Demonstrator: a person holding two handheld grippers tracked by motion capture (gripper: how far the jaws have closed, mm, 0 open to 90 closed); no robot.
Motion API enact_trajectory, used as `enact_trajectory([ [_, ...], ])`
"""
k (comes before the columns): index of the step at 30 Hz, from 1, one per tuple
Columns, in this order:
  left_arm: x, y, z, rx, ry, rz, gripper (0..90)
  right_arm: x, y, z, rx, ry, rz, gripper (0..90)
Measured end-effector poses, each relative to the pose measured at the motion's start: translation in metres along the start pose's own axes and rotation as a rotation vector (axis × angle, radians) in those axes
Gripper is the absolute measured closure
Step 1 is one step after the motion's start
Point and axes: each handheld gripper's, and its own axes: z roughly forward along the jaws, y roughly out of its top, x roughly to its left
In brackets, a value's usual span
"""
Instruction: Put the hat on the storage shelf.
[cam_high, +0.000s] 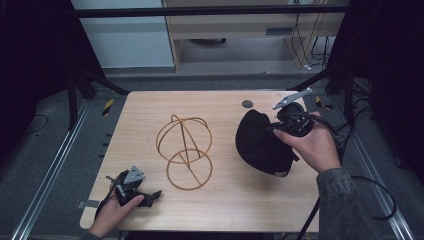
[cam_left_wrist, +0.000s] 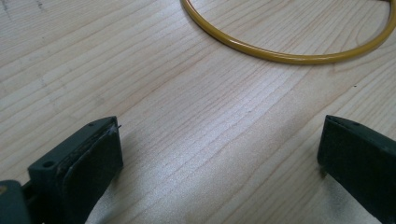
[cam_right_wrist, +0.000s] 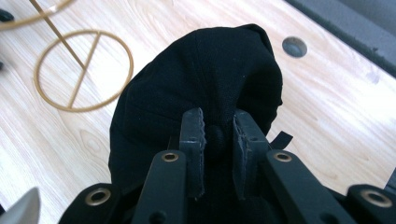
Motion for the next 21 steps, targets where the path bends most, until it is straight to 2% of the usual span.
enact_trajectory([
  [4,0.0,0.0,0.0,0.0,-0.002,0.002,0.0,0.002,0.006,-0.008,-0.036,0.011,0.009,76.6],
  [14,0.0,0.0,0.0,0.0,-0.002,0.002,0.0,0.009,0.018,-0.021,-0.075,0.009,-0.005,76.6],
  [21,0.0,0.0,0.0,0.001,-0.002,0.002,0.0,0.013,0.028,-0.033,-0.121,0.01,-0.016,76.7],
])
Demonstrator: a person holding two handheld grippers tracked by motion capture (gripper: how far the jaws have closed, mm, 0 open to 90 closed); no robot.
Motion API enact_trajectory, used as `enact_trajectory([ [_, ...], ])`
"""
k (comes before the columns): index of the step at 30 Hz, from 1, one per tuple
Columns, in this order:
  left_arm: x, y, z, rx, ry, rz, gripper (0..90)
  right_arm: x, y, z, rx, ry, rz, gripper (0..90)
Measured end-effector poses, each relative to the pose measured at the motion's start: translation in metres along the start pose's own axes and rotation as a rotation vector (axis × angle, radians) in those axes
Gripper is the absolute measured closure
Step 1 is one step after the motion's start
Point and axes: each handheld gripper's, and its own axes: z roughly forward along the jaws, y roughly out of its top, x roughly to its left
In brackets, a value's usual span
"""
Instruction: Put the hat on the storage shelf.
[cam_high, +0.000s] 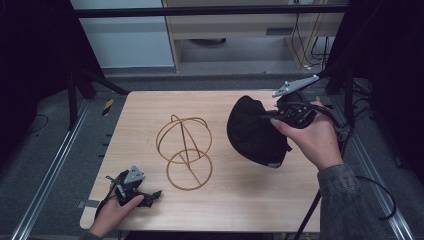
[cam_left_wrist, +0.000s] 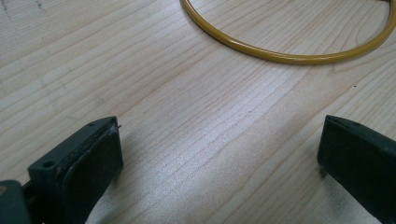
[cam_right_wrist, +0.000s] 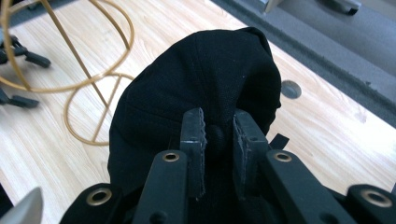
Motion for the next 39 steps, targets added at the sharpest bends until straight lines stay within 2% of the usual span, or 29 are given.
enact_trajectory([
  [19,0.0,0.0,0.0,0.0,0.0,0.0,0.0,0.019,0.028,-0.028,-0.118,0.023,-0.016,76.8],
  [31,0.0,0.0,0.0,0.002,0.0,0.001,0.0,0.03,0.049,-0.031,-0.177,0.049,-0.025,76.9],
  [39,0.0,0.0,0.0,0.002,0.0,0.001,0.0,0.039,0.064,-0.025,-0.203,0.08,-0.036,77.0],
])
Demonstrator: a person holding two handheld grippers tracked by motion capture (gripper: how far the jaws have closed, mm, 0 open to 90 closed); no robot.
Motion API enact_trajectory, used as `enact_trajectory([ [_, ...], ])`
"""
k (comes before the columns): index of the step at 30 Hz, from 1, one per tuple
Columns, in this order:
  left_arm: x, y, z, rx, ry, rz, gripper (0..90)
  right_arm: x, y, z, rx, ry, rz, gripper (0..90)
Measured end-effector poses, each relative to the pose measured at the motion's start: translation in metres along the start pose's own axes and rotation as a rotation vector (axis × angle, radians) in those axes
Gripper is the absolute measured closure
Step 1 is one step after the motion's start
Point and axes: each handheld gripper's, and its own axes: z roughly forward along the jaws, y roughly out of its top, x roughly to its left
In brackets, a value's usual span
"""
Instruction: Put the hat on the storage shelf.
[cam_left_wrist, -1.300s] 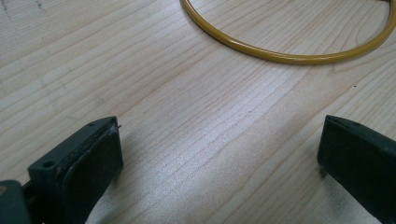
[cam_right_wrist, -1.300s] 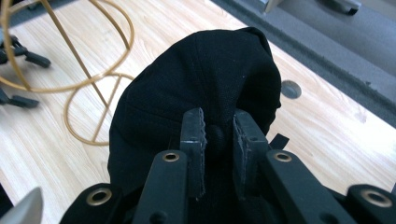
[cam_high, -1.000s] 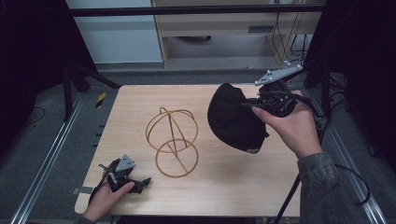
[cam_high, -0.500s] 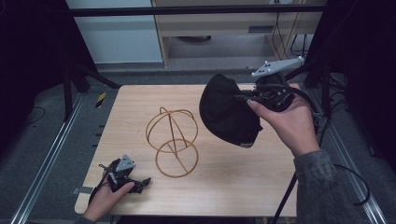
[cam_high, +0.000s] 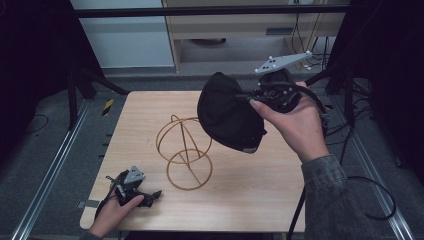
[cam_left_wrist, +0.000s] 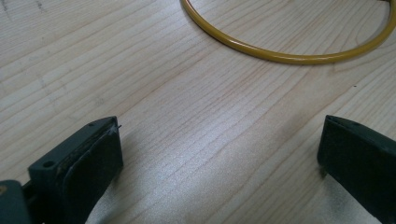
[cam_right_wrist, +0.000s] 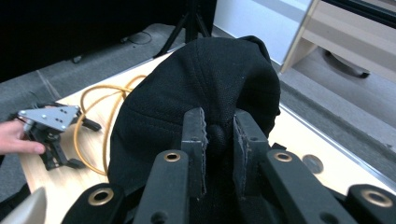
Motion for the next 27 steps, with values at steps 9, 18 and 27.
enact_trajectory([
  [9,0.0,0.0,0.0,-0.001,0.001,0.0,0.0,0.01,0.015,0.011,-0.004,0.026,-0.018,77.0],
  [18,0.0,0.0,0.0,-0.002,0.002,0.0,0.0,0.018,0.025,0.018,-0.017,0.054,-0.028,77.0],
  [27,0.0,0.0,0.0,-0.002,0.001,0.0,0.0,0.032,0.035,0.036,-0.005,0.094,-0.046,76.9],
])
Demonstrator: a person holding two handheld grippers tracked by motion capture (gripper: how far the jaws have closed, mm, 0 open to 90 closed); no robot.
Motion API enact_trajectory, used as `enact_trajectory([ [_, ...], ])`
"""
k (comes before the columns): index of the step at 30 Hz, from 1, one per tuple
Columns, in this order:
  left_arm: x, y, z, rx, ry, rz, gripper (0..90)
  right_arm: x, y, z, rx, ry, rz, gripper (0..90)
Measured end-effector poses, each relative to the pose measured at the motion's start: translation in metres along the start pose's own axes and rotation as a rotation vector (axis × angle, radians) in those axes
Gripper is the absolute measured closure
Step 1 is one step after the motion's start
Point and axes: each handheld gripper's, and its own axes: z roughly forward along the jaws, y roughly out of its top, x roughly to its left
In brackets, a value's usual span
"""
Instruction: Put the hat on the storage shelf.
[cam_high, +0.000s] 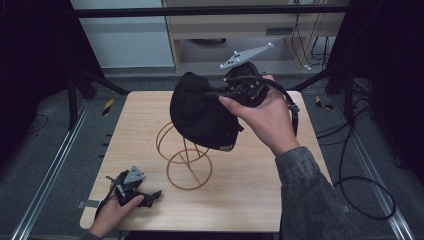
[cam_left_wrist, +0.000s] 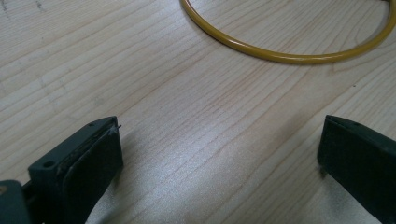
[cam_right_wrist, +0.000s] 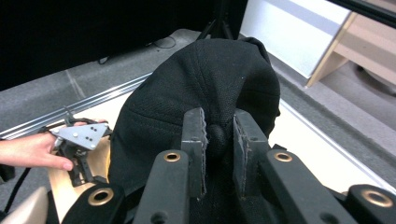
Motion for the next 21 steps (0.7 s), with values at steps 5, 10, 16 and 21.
enact_trajectory([
  [5,0.0,0.0,0.0,0.0,0.0,0.0,0.0,0.005,0.004,0.014,0.017,0.021,-0.007,76.9],
  [10,0.0,0.0,0.0,0.0,-0.001,0.0,0.0,0.013,0.008,0.027,0.031,0.049,-0.016,76.9],
  [16,0.0,0.0,0.0,0.0,-0.002,0.001,0.0,0.021,0.006,0.046,0.068,0.076,-0.03,76.8],
  [21,0.0,0.0,0.0,0.0,-0.003,0.001,0.0,0.024,0.005,0.057,0.086,0.087,-0.033,76.8],
])
